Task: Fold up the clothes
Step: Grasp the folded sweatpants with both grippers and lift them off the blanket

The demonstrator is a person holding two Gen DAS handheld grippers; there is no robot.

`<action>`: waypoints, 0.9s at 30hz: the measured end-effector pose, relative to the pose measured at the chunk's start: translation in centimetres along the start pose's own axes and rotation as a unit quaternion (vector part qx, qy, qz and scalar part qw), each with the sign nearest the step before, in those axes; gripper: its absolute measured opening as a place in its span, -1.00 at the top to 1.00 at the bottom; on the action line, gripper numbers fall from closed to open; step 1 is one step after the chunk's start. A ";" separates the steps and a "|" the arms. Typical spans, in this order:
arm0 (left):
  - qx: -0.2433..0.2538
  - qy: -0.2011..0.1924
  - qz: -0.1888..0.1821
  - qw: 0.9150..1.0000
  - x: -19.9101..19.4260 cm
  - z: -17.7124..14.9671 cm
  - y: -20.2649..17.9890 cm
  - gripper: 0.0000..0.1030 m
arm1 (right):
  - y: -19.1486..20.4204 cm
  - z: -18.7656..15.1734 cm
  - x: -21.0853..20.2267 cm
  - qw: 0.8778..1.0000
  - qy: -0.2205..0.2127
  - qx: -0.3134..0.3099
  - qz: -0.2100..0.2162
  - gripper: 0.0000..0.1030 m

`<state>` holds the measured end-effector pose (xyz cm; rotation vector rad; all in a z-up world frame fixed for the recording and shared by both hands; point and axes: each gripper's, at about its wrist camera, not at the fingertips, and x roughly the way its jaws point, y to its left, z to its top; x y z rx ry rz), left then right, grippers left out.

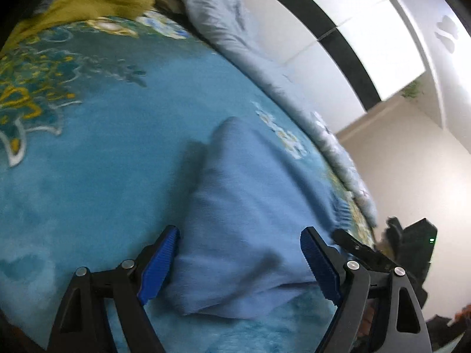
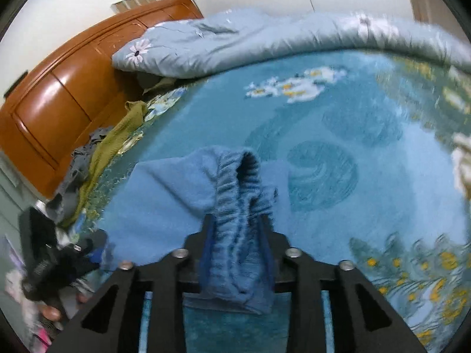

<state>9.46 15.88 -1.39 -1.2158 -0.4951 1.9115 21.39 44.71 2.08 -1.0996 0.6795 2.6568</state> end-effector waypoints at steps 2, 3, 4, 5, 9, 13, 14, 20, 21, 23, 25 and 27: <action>-0.005 0.009 0.005 1.000 0.4 0.3 0.3 -0.68 | -0.4 -0.1 -0.4 1.000 -0.008 -0.001 -0.006 0.10; -0.008 0.013 0.008 1.000 0.6 0.4 0.4 -0.68 | -0.9 -0.2 -0.3 1.000 -0.007 0.008 -0.003 0.04; -0.011 0.017 0.010 1.000 0.9 0.6 0.5 -0.68 | -1.3 -0.4 0.0 1.000 -0.002 0.019 0.001 0.00; -0.015 0.022 0.013 1.000 1.1 0.7 0.7 -0.68 | -2.0 -0.7 0.4 0.999 0.008 0.035 0.009 -0.02; -0.021 0.047 -0.018 0.999 1.6 1.3 0.8 -0.68 | -3.8 -1.3 1.8 0.993 0.030 0.100 0.053 -0.08; -0.027 0.073 -0.049 0.996 2.2 2.0 0.9 -0.68 | -5.4 -2.0 3.0 0.974 0.026 0.187 0.123 -0.17; -0.029 0.079 -0.057 0.995 2.3 2.2 0.9 -0.68 | -5.3 -2.0 3.1 0.974 0.024 0.190 0.125 -0.17; -0.058 0.074 -0.051 0.994 1.8 2.2 2.0 -0.14 | -4.8 -1.9 3.0 0.975 0.025 0.180 0.129 0.10; -0.062 0.073 -0.049 0.994 1.7 2.2 2.2 0.10 | -4.8 -1.9 2.9 0.974 0.025 0.182 0.130 0.19; -0.072 0.070 -0.044 0.994 1.5 2.2 2.5 0.27 | -4.8 -1.8 2.7 0.973 0.024 0.182 0.139 0.28; -0.075 0.067 -0.039 0.994 1.2 2.0 2.5 0.45 | -4.9 -1.7 2.4 0.972 0.024 0.182 0.150 0.30; -0.064 0.065 -0.038 0.995 0.4 1.8 1.4 0.49 | -4.9 -1.6 1.8 0.968 0.022 0.178 0.174 0.30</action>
